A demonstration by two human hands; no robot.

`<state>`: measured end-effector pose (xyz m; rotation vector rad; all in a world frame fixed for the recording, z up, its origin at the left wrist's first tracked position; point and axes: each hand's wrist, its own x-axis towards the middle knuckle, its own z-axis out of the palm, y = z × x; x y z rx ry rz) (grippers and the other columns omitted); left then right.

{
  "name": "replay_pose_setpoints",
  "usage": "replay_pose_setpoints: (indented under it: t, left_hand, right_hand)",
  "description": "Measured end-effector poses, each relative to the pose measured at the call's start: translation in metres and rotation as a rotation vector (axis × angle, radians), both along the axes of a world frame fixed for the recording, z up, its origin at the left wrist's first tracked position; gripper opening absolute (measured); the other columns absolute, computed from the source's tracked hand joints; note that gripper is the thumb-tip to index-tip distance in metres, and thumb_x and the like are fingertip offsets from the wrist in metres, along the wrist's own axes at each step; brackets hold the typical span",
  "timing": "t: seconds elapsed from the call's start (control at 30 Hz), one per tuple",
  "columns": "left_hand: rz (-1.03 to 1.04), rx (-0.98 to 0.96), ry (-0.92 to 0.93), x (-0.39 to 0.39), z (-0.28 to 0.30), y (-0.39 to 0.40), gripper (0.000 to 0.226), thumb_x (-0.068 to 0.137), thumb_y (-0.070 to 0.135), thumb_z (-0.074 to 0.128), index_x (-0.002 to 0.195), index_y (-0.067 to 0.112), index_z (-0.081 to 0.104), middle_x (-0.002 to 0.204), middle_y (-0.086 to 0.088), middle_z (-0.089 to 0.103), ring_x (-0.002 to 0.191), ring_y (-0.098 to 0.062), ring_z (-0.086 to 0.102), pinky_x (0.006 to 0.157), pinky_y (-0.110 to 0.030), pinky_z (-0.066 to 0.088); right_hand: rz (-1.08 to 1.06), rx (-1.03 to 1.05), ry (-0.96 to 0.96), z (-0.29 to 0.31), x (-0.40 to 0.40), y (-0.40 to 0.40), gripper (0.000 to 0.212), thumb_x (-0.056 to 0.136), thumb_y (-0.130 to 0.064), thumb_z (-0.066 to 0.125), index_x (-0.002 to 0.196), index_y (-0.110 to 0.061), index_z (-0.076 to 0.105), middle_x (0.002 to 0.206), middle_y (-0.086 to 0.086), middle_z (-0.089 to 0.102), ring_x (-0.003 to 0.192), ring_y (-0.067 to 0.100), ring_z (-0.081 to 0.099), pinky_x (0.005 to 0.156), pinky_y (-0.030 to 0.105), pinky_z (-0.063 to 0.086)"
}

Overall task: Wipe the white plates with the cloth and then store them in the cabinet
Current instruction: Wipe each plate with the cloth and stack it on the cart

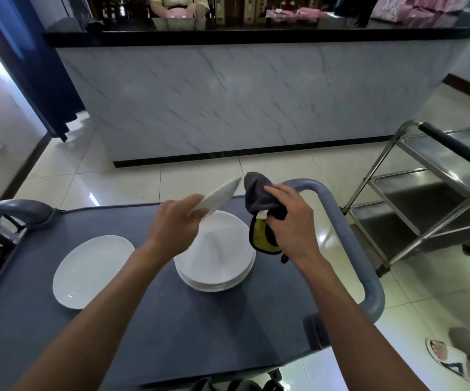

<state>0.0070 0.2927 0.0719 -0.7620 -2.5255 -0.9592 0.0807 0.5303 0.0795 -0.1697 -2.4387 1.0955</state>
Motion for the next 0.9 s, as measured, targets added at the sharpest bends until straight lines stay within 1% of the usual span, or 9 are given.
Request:
replay_pose_setpoints:
  t: [0.1,0.2,0.27,0.33,0.4,0.5,0.57,0.77,0.9]
  left_hand:
    - [-0.038,-0.159,0.102,0.006,-0.004,0.004,0.019,0.091,0.010,0.068,0.108,0.016,0.074,0.065,-0.006,0.066,0.052,-0.034,0.057,0.048,-0.040,0.049]
    - [-0.047,-0.268,0.173,0.013,-0.012,0.009,0.025,0.083,0.001,0.074,0.102,0.017,0.074,0.070,-0.005,0.072,0.051,-0.035,0.061,0.045,-0.035,0.051]
    - [-0.064,-0.281,0.192,0.016,-0.020,0.010,0.030,0.077,-0.003,0.077,0.100,0.017,0.075,0.078,0.000,0.076,0.058,-0.030,0.067,0.046,-0.033,0.053]
    - [-0.082,-0.284,0.186,0.019,-0.029,0.010,0.032,0.077,-0.003,0.077,0.101,0.018,0.076,0.084,0.004,0.077,0.068,-0.024,0.073,0.049,-0.032,0.055]
    - [-0.105,-0.313,0.191,0.021,-0.039,0.008,0.033,0.077,-0.003,0.076,0.102,0.018,0.076,0.088,0.004,0.078,0.073,-0.023,0.074,0.049,-0.030,0.053]
    - [-0.148,-0.372,0.243,0.025,-0.055,0.003,0.036,0.073,-0.007,0.075,0.102,0.014,0.076,0.093,-0.001,0.078,0.082,-0.028,0.076,0.052,-0.033,0.055]
    - [-0.158,-0.390,0.273,0.029,-0.063,0.000,0.039,0.070,-0.009,0.077,0.102,0.013,0.077,0.100,-0.002,0.078,0.091,-0.028,0.076,0.058,-0.036,0.058]
    - [-0.193,-0.399,0.269,0.036,-0.082,-0.005,0.036,0.075,-0.009,0.065,0.103,0.010,0.077,0.105,-0.006,0.077,0.094,-0.031,0.075,0.067,-0.041,0.063]
    - [-0.207,-0.437,0.273,0.040,-0.089,-0.006,0.036,0.077,-0.007,0.060,0.104,0.009,0.077,0.107,-0.007,0.077,0.094,-0.033,0.074,0.068,-0.042,0.062]
  right_hand:
    - [-0.021,0.020,0.008,-0.002,0.001,0.005,0.058,0.077,0.008,0.069,0.129,-0.017,0.064,0.135,0.000,0.058,0.123,0.014,0.052,0.105,0.013,0.036]
    - [-0.023,0.026,0.017,-0.006,0.002,0.009,0.057,0.078,0.007,0.070,0.129,-0.016,0.064,0.134,0.000,0.058,0.121,0.013,0.053,0.098,0.000,0.032]
    - [-0.020,0.019,0.018,-0.008,0.002,0.011,0.057,0.078,0.007,0.071,0.130,-0.015,0.064,0.134,0.000,0.058,0.119,0.013,0.054,0.097,-0.001,0.032]
    - [-0.020,0.013,0.018,-0.011,0.003,0.013,0.056,0.078,0.007,0.071,0.129,-0.015,0.065,0.133,0.000,0.059,0.119,0.013,0.054,0.098,0.000,0.033]
    - [-0.020,0.008,0.015,-0.013,0.005,0.014,0.056,0.077,0.007,0.070,0.129,-0.015,0.065,0.132,0.000,0.059,0.120,0.013,0.055,0.101,0.005,0.036]
    - [-0.020,-0.002,0.008,-0.017,0.007,0.012,0.057,0.077,0.009,0.071,0.129,-0.014,0.065,0.132,0.000,0.059,0.122,0.014,0.054,0.107,0.025,0.045]
    - [-0.017,-0.005,-0.005,-0.019,0.008,0.011,0.058,0.077,0.008,0.071,0.129,-0.015,0.064,0.133,-0.001,0.058,0.123,0.014,0.054,0.107,0.031,0.046]
    - [0.002,-0.023,-0.021,-0.023,0.007,0.005,0.057,0.078,0.007,0.071,0.130,-0.016,0.065,0.133,-0.003,0.058,0.123,0.013,0.053,0.108,0.031,0.045]
    - [0.014,-0.036,-0.016,-0.026,0.008,0.001,0.058,0.076,0.008,0.071,0.128,-0.016,0.065,0.132,-0.004,0.058,0.124,0.011,0.053,0.109,0.028,0.044]
